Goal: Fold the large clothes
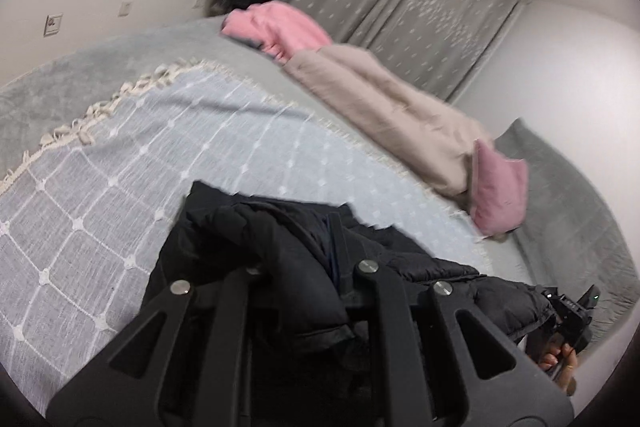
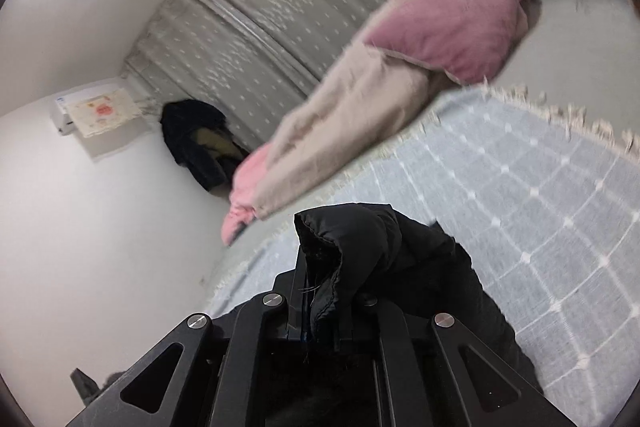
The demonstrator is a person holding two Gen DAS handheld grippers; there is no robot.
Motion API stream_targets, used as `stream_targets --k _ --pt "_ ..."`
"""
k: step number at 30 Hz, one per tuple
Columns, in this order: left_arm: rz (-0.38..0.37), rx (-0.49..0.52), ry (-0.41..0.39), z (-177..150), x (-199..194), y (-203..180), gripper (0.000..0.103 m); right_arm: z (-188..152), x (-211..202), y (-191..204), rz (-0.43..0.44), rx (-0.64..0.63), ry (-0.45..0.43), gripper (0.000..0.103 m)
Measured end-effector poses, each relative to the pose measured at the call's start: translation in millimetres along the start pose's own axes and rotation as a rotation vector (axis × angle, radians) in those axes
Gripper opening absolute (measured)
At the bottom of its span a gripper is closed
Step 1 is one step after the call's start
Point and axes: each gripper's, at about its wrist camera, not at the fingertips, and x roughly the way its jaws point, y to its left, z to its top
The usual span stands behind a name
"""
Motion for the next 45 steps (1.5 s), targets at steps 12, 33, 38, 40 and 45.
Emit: stream_targets --k 12,33,38,40,45 --pt "0.035 -0.001 0.239 10.7 34.4 16.2 0.057 13.4 34.4 -5.0 -0.142 -0.097 0.135 0.036" --pt "0.118 0.623 0.468 -74.6 66.6 -69.9 0.080 -132.1 120.8 94.2 -0.319 -0.767 0.680 0.076" --pt "0.128 0.484 0.403 -20.2 96.8 -78.7 0.080 -105.0 156.7 128.6 -0.339 -0.781 0.603 0.076" --pt "0.162 0.389 0.341 5.1 100.8 -71.6 0.080 -80.3 159.5 138.0 -0.337 -0.736 0.518 0.076" --pt "0.318 0.222 0.144 36.5 66.4 -44.2 0.080 -27.1 128.1 120.3 -0.408 -0.572 0.257 0.077"
